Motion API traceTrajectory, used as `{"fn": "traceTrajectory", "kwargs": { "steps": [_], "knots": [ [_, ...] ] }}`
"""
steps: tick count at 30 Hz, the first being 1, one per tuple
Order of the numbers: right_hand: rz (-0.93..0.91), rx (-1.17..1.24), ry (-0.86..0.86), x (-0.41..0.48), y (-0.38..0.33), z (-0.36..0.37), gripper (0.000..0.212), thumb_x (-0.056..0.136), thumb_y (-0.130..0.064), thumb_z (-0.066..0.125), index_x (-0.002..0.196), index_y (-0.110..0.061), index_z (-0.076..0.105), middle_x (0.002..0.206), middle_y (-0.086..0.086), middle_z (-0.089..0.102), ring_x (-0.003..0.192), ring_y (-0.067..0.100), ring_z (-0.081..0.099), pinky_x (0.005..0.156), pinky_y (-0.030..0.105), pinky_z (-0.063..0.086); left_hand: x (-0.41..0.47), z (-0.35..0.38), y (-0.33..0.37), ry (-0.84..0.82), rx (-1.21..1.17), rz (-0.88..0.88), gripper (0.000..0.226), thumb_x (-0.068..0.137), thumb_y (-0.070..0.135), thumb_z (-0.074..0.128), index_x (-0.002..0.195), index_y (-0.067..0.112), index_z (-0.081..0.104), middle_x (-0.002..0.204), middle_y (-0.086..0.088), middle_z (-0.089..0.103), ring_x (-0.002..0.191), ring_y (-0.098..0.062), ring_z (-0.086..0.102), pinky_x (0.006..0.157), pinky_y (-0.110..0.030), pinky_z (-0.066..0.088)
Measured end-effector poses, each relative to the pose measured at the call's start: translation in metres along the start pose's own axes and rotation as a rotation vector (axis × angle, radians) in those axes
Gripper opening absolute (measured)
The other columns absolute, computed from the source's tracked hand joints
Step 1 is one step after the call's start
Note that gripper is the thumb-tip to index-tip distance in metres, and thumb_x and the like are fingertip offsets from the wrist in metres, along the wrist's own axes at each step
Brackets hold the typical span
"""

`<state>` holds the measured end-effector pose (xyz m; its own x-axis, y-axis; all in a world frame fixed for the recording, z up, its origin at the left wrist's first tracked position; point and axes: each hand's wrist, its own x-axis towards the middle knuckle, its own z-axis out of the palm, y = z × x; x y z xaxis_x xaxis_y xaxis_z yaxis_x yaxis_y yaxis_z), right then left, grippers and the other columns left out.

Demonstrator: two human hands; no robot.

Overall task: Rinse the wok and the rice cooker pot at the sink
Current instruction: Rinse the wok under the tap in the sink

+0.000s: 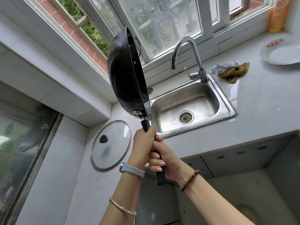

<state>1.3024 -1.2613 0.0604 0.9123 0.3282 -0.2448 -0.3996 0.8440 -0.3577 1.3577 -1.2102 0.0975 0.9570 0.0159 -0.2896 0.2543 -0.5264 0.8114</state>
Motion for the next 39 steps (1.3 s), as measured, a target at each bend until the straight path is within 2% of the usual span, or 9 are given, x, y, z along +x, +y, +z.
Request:
{"fn": "traceTrajectory", "kwargs": {
  "steps": [5, 9, 14, 17, 21, 30, 33, 36, 39],
  "knots": [
    [-0.007, 0.0, 0.004, -0.006, -0.006, 0.001, 0.034, 0.091, -0.003, 0.036, 0.066, -0.025, 0.037, 0.041, -0.003, 0.025, 0.024, 0.006, 0.024, 0.028, 0.012, 0.022, -0.002, 0.003, 0.006, -0.015, 0.009, 0.022, 0.033, 0.086, 0.017, 0.047, 0.054, 0.008, 0.05, 0.048, -0.004, 0.059, 0.049, -0.02, 0.059, 0.055, -0.027, 0.051],
    [-0.012, -0.038, -0.011, -0.004, -0.01, 0.0, 0.031, 0.092, -0.003, 0.035, 0.069, -0.024, 0.034, 0.039, -0.004, 0.027, 0.023, 0.006, 0.024, 0.029, 0.012, 0.022, -0.001, 0.004, 0.01, -0.003, 0.029, 0.055, 0.044, 0.082, 0.019, 0.049, 0.038, 0.017, 0.051, 0.05, -0.005, 0.063, 0.053, -0.023, 0.062, 0.066, -0.035, 0.055],
    [-0.009, -0.013, 0.021, -0.005, -0.01, -0.004, 0.031, 0.093, -0.005, 0.035, 0.068, -0.023, 0.031, 0.039, -0.004, 0.026, 0.024, 0.005, 0.024, 0.028, 0.012, 0.021, -0.001, 0.01, 0.009, -0.021, 0.04, 0.033, 0.037, 0.085, 0.018, 0.049, 0.049, 0.01, 0.05, 0.049, -0.005, 0.061, 0.052, -0.022, 0.061, 0.063, -0.031, 0.053],
    [-0.011, 0.018, 0.047, -0.007, -0.009, -0.004, 0.031, 0.092, -0.005, 0.036, 0.067, -0.024, 0.031, 0.039, -0.005, 0.026, 0.023, 0.004, 0.024, 0.028, 0.011, 0.019, 0.001, 0.012, 0.005, -0.036, 0.032, 0.015, 0.038, 0.084, 0.017, 0.05, 0.047, 0.01, 0.051, 0.049, -0.006, 0.062, 0.055, -0.025, 0.062, 0.068, -0.037, 0.055],
    [-0.013, 0.007, 0.033, -0.009, -0.009, -0.004, 0.033, 0.092, -0.003, 0.034, 0.068, -0.025, 0.03, 0.039, -0.005, 0.026, 0.023, 0.004, 0.024, 0.028, 0.011, 0.02, 0.001, 0.012, 0.003, -0.021, 0.023, 0.018, 0.036, 0.083, 0.019, 0.05, 0.048, 0.01, 0.052, 0.049, -0.006, 0.063, 0.054, -0.024, 0.063, 0.07, -0.039, 0.056],
    [0.002, -0.033, 0.039, -0.01, -0.009, -0.007, 0.032, 0.093, -0.002, 0.033, 0.068, -0.023, 0.029, 0.039, -0.005, 0.027, 0.023, 0.004, 0.025, 0.028, 0.011, 0.021, 0.001, 0.014, -0.002, -0.026, -0.014, 0.003, 0.036, 0.084, 0.02, 0.049, 0.05, 0.009, 0.052, 0.049, -0.005, 0.062, 0.053, -0.024, 0.062, 0.066, -0.037, 0.055],
    [0.014, -0.055, 0.063, -0.011, -0.009, -0.009, 0.03, 0.093, -0.003, 0.034, 0.071, -0.023, 0.03, 0.041, -0.004, 0.027, 0.024, 0.005, 0.025, 0.028, 0.012, 0.023, 0.0, 0.016, -0.004, -0.031, -0.021, -0.004, 0.035, 0.085, 0.021, 0.049, 0.053, 0.009, 0.052, 0.051, -0.004, 0.062, 0.054, -0.022, 0.062, 0.063, -0.032, 0.053],
    [-0.001, -0.171, 0.054, -0.013, -0.014, -0.011, 0.025, 0.091, 0.0, 0.032, 0.078, -0.022, 0.036, 0.044, -0.002, 0.027, 0.026, 0.005, 0.025, 0.029, 0.013, 0.025, -0.005, 0.017, -0.002, -0.033, -0.057, 0.005, 0.032, 0.086, 0.02, 0.048, 0.056, 0.008, 0.052, 0.052, -0.003, 0.062, 0.052, -0.019, 0.061, 0.054, -0.025, 0.048],
    [-0.043, -0.312, 0.033, -0.016, -0.022, -0.012, 0.021, 0.089, 0.003, 0.032, 0.091, -0.018, 0.035, 0.047, 0.001, 0.027, 0.028, 0.007, 0.026, 0.031, 0.015, 0.03, -0.007, 0.02, 0.001, -0.023, -0.147, 0.001, 0.03, 0.086, 0.017, 0.047, 0.057, 0.008, 0.049, 0.051, -0.002, 0.057, 0.049, -0.017, 0.058, 0.046, -0.021, 0.044]
  ]
}}
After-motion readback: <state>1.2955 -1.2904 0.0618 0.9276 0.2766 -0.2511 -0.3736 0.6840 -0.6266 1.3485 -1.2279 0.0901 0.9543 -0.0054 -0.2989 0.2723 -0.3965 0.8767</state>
